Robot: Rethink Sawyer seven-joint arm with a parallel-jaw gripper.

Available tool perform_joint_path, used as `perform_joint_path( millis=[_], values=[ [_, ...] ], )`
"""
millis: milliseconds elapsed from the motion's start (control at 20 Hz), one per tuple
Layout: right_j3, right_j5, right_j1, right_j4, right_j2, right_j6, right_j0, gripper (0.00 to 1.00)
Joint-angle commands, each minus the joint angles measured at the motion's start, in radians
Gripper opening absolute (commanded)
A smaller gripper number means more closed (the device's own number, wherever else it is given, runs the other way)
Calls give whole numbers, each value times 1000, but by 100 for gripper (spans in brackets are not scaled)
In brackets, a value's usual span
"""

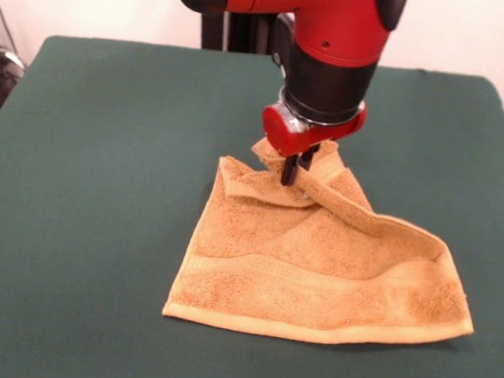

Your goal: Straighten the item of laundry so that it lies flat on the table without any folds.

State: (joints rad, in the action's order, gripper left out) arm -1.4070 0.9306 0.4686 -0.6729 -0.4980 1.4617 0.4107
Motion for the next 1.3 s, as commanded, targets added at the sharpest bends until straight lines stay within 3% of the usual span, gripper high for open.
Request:
perform_joint_path(
  millis=[50,650,1300],
  values=[
    [-55,-2,-13,36,-9,19,-37,0],
    [-55,-32,-5,63,-30,50,-48,0],
    [-92,9,66,131,7,130,-95,0]
  ],
)
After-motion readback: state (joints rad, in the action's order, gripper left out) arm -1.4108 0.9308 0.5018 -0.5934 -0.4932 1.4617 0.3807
